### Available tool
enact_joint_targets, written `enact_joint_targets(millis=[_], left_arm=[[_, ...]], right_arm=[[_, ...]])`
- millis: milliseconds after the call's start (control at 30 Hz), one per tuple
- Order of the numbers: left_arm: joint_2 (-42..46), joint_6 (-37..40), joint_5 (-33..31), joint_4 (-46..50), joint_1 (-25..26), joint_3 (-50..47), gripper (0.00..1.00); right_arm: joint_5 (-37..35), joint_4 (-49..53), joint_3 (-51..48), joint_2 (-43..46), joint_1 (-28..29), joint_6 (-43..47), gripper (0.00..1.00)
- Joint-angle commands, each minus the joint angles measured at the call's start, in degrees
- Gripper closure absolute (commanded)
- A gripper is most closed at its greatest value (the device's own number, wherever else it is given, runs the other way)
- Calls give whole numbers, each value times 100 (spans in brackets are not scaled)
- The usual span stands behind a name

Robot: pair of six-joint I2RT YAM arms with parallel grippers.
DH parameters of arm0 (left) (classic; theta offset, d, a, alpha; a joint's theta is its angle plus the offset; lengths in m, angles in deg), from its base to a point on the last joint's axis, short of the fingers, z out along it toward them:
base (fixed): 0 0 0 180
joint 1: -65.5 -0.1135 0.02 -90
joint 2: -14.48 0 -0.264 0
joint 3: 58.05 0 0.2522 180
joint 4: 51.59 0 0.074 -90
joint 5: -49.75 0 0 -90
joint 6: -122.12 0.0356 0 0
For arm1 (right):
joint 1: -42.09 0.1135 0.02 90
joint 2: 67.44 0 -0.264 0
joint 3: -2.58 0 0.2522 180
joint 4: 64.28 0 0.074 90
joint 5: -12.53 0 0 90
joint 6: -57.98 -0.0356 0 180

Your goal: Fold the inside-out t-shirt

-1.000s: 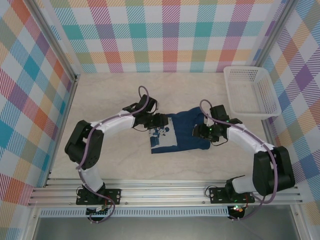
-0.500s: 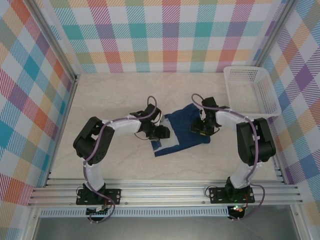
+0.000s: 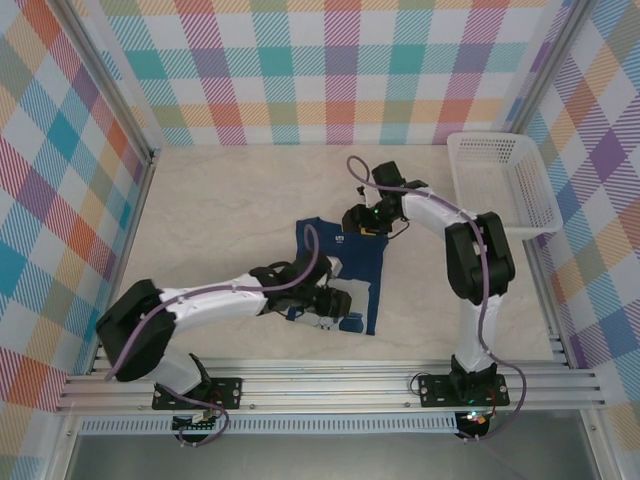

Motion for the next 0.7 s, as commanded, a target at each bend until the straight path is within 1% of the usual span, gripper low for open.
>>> enact_joint_targets(millis=[0,67,133,167,267,333,400,467,667], left_arm=[[178,174,-370,19,-793,119,33],[-135,246,139,-181,-1394,278,33],[-613,308,599,-352,-1763,621,33],[-914,382,722,-359,-1870,882,33],[-1735,724,849,-155,-1947,1703,33],[-2223,802,1073,10,-1999,2048,35],[-2529,774,1308,93,-2028,2180,37],[-2601,743,1306,92,-2028,2084,37],[-2384,704,989,-54,-2028,1272,37]], right_arm=[[-180,185,-582,913,-232,127,37],[-321,96,-1006,1197,-227,23,37],[-457,-2,-1224,1279,-228,-184,37],[-594,35,-1240,1258,-266,-275,37],[-608,-24,-1344,1211,-507,-503,38],[-544,-184,-1407,1096,-570,-524,42],[-87,-253,-1303,877,-529,-512,47],[104,-417,-1319,792,-436,-561,49],[-182,-248,-908,172,-425,-390,52]])
